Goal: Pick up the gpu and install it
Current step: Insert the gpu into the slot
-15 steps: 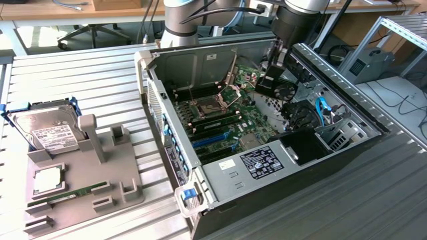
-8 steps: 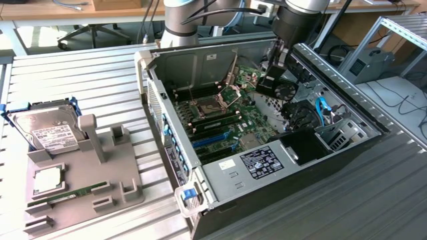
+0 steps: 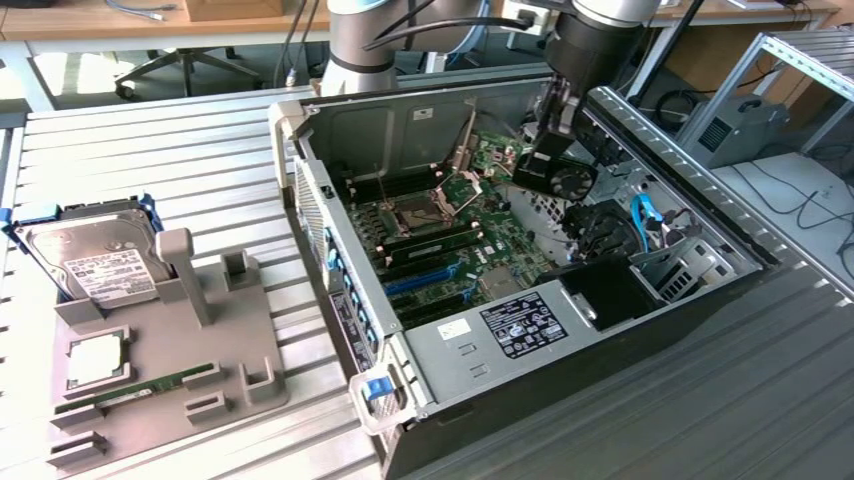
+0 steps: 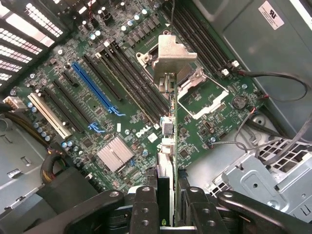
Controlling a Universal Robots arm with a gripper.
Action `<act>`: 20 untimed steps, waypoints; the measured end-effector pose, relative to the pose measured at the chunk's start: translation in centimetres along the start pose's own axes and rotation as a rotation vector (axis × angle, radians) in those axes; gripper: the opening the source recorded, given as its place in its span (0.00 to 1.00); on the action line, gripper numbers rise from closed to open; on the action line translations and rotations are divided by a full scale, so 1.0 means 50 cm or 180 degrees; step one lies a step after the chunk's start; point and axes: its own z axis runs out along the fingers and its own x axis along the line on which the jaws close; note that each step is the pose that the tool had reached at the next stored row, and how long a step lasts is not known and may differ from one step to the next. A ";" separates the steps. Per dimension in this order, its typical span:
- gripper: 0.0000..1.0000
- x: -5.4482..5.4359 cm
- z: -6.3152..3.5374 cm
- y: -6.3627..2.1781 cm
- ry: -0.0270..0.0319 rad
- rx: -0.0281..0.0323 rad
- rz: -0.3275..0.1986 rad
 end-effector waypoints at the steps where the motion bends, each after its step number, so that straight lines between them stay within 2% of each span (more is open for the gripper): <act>1: 0.27 0.000 0.000 0.000 0.0000 0.0000 -0.0009; 10: 0.27 -0.004 0.000 -0.005 0.0002 -0.0003 -0.0141; 15: 0.27 -0.005 0.001 -0.006 0.0006 -0.0008 -0.0410; 20: 0.27 -0.005 0.001 -0.006 0.0007 -0.0010 -0.0473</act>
